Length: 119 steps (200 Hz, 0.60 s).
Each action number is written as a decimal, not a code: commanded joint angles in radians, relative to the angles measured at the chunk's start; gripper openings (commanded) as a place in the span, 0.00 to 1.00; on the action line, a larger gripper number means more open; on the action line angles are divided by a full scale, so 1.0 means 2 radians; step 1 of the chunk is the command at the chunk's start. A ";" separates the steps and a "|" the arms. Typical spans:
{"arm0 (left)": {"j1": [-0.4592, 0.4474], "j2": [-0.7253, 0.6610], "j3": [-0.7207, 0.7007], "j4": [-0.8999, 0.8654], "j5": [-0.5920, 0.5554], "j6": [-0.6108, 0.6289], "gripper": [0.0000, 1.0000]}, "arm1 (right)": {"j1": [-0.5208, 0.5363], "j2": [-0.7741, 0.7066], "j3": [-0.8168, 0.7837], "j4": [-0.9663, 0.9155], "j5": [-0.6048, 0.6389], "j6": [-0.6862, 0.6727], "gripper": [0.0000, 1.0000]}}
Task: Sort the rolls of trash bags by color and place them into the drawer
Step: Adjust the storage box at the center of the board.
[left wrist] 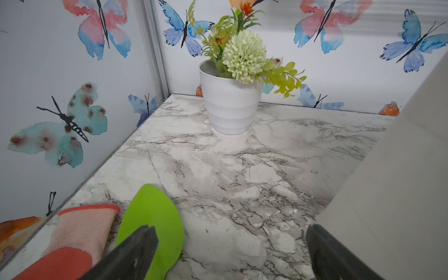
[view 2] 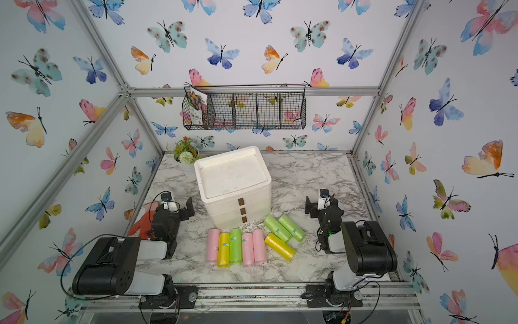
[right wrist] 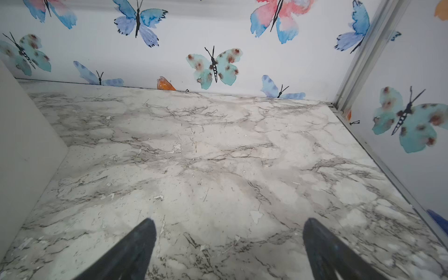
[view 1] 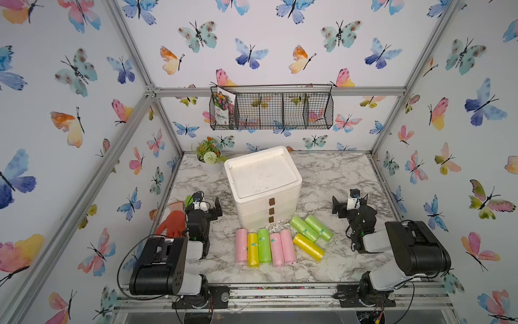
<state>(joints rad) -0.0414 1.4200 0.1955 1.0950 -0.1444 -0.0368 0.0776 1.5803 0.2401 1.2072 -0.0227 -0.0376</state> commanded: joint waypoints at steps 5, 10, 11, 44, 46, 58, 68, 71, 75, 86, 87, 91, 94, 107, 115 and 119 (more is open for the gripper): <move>-0.001 -0.003 0.000 0.007 -0.003 0.005 0.99 | -0.001 0.001 0.005 0.003 -0.002 -0.001 0.98; -0.001 -0.003 0.001 0.007 -0.003 0.005 0.99 | -0.001 0.001 0.005 0.003 -0.002 -0.001 0.98; -0.001 -0.003 0.001 0.007 -0.003 0.006 0.99 | -0.001 0.001 0.005 0.004 -0.002 -0.001 0.98; -0.001 -0.003 0.001 0.007 -0.004 0.006 0.99 | -0.001 0.001 0.010 -0.007 -0.002 0.002 0.98; -0.001 -0.003 0.001 0.007 -0.004 0.005 0.99 | -0.001 0.001 0.010 -0.006 -0.002 0.002 0.98; -0.001 -0.003 0.001 0.007 -0.004 0.006 0.99 | -0.001 0.001 0.010 -0.006 -0.001 0.002 0.98; -0.002 -0.003 0.001 0.007 -0.004 0.006 0.99 | -0.001 0.001 0.010 -0.006 -0.002 0.002 0.98; -0.002 -0.003 0.001 0.007 -0.004 0.005 0.99 | -0.001 0.001 0.010 -0.006 -0.002 0.002 0.98; -0.002 -0.003 0.000 0.007 -0.004 0.005 0.99 | -0.001 0.001 0.010 -0.006 -0.002 0.002 0.98; -0.001 -0.003 0.000 0.007 -0.005 0.003 0.99 | -0.001 0.001 0.010 -0.006 -0.001 0.002 0.98; -0.001 -0.003 0.001 0.006 -0.005 0.003 0.99 | -0.001 0.001 0.010 -0.005 -0.001 0.002 0.98; -0.001 -0.003 0.002 0.006 -0.005 0.004 0.99 | -0.001 0.001 0.010 -0.005 -0.001 0.002 0.98; -0.001 -0.003 0.002 0.006 -0.005 0.004 0.99 | -0.001 0.001 0.010 -0.006 -0.001 0.002 0.98; -0.001 -0.003 0.001 0.005 -0.005 0.004 0.99 | -0.001 0.001 0.010 -0.005 -0.001 0.001 0.98; -0.001 -0.003 0.001 0.005 -0.005 0.004 0.99 | -0.001 0.001 0.010 -0.005 -0.001 0.001 0.98; -0.001 -0.003 0.002 0.005 -0.005 0.004 0.99 | -0.001 0.000 0.010 -0.005 -0.001 0.001 0.98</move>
<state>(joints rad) -0.0414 1.4200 0.1955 1.0946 -0.1444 -0.0368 0.0776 1.5803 0.2405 1.1965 -0.0227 -0.0372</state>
